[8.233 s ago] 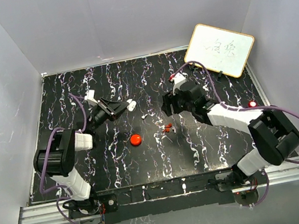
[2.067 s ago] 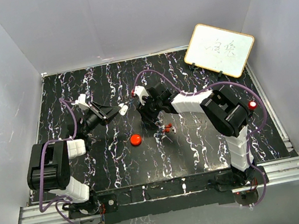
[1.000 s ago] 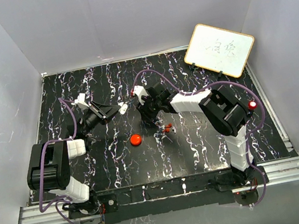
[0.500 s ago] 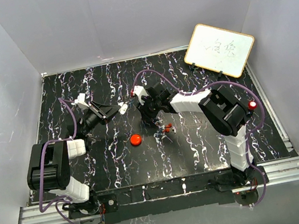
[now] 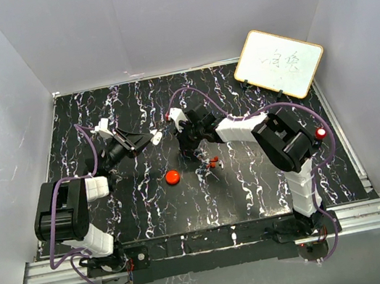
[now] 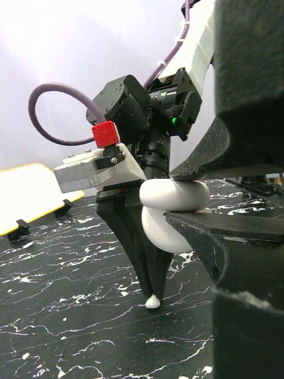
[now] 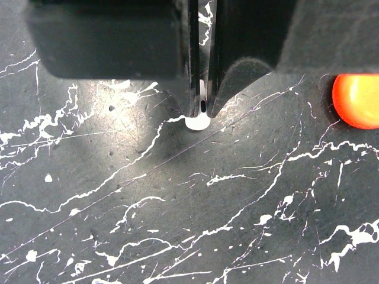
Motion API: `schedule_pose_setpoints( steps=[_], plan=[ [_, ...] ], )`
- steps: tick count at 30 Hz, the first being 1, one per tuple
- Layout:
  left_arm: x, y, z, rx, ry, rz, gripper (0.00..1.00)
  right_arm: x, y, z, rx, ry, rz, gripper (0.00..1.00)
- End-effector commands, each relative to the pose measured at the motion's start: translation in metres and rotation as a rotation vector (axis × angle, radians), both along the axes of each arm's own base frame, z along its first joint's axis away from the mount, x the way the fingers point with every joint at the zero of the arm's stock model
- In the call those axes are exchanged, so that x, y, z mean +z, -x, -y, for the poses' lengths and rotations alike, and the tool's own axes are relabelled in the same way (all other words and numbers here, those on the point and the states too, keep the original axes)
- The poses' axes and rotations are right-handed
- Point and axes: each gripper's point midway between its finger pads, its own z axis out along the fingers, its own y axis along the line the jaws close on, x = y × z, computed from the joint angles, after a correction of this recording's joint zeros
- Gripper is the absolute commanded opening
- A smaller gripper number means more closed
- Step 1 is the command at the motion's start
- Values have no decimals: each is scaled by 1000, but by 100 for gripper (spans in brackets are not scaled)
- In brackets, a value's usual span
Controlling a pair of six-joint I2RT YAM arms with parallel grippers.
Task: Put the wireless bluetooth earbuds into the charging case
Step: Pick up the earbud from the center of the board.
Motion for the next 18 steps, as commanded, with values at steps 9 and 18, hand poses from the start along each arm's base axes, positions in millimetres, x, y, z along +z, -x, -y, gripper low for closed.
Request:
schedule_pose_setpoints(
  steps=[9, 18],
  plan=[
    [21, -2, -2, -1, -1, 69, 0, 60, -17, -1, -81, -119, 163, 0],
    [22, -14, -3, 24, 3, 55, 0, 158, 8, 28, -201, -479, 388, 0]
  ],
)
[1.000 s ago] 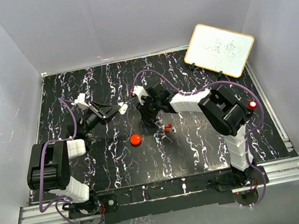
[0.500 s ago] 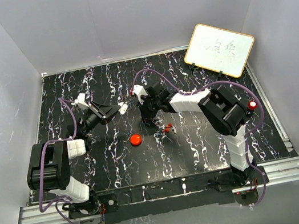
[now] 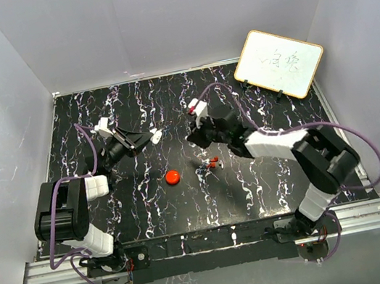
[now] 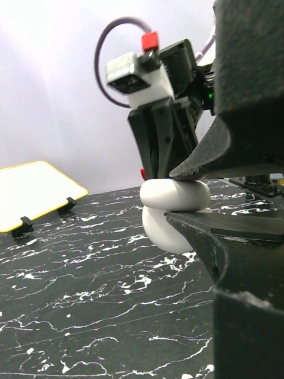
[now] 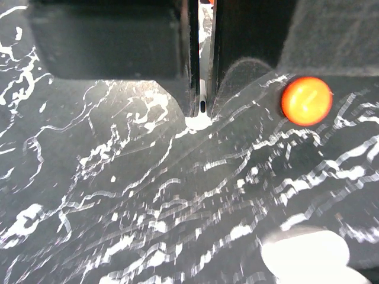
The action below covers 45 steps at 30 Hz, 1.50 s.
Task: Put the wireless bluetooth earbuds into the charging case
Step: Pick up the earbud from the center of the board, then place the earbud in the charging case.
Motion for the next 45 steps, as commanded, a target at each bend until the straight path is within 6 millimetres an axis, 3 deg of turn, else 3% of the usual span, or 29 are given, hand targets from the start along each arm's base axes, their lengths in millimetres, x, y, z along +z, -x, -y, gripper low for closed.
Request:
schedule_pose_setpoints(
  steps=[1, 7, 11, 18, 23, 27, 45],
  plan=[
    [24, -12, -3, 17, 6, 70, 0, 95, -8, -1, -58, -296, 239, 0],
    [25, -19, -1, 28, 14, 58, 0, 126, 13, 3, -44, -489, 292, 0],
    [27, -23, 5, 25, 28, 48, 0, 153, 34, 11, -4, -679, 420, 0],
    [32, -23, 23, 12, 88, 27, 0, 168, 50, 22, 17, -867, 561, 0],
    [47, -15, 46, -33, 169, 43, 0, 160, 44, 7, 40, -843, 571, 0],
    [47, -7, 57, -54, 207, 24, 0, 166, 43, 2, 37, -842, 608, 0],
    [31, 4, 69, -98, 227, -36, 0, 192, 42, 5, 18, -860, 694, 0]
  ],
)
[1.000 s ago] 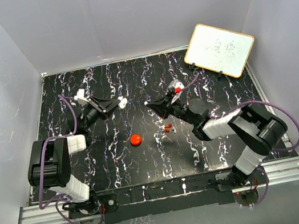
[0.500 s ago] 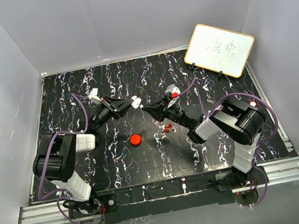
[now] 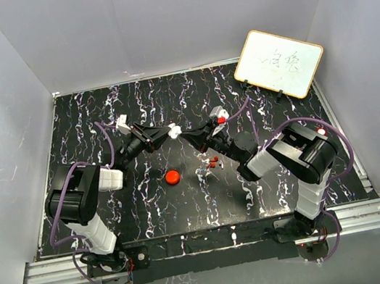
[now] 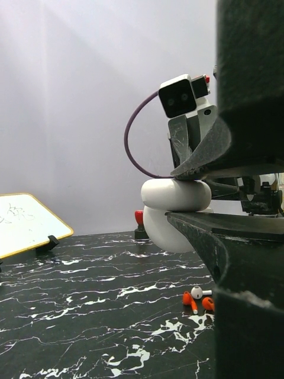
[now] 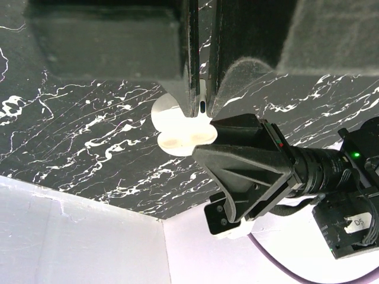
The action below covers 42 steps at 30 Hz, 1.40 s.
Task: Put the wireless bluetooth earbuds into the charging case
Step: Place the earbud in the charging case.
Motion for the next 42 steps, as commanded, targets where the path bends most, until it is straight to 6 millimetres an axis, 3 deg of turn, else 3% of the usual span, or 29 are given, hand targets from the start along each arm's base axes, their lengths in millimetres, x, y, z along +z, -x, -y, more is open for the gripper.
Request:
schedule_pose_setpoints(
  steps=[1, 42],
  plan=[
    [21, 7, 4, -27, 51, 86, 0, 112, 18, 17, -34, -246, 354, 0],
    [38, 19, 16, -106, 117, 107, 0, 100, 1, 11, -68, -228, 347, 0]
  ],
)
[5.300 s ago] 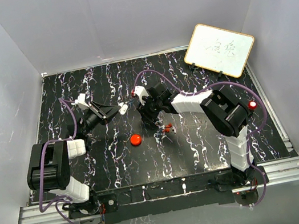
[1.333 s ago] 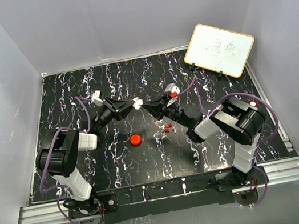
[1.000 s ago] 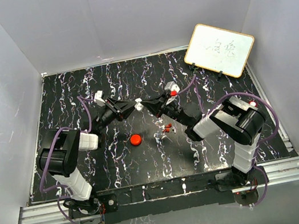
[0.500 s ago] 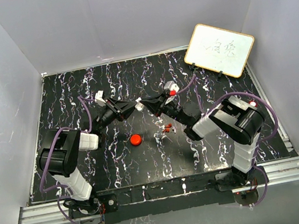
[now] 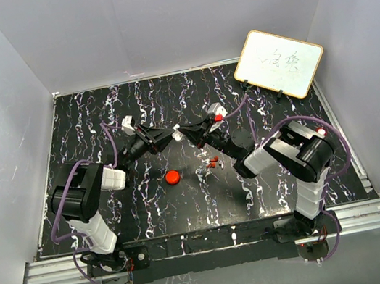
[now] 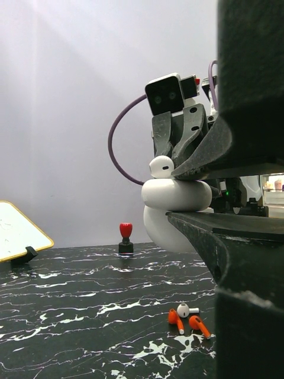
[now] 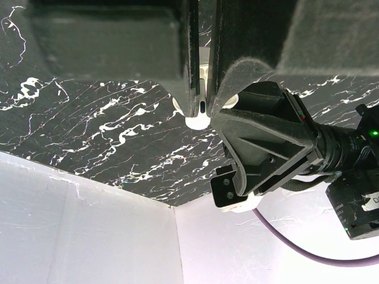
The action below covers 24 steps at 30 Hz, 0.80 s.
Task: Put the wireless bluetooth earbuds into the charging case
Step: Place the earbud in the charging case.
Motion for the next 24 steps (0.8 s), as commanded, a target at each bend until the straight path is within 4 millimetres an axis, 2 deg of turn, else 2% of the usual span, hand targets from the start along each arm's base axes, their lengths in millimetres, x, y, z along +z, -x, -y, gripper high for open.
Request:
schedule_pose_setpoints(
  steps=[1, 14, 24],
  plan=[
    [40, 7, 3, -28, 76, 165, 0, 88, 17, 14, -18, -220, 293, 0],
    [51, 7, 2, -33, 118, 175, 0, 82, 16, 15, -25, -212, 282, 0],
    [51, 6, 3, -36, 140, 169, 0, 83, 19, 18, -30, -206, 289, 0]
  ],
)
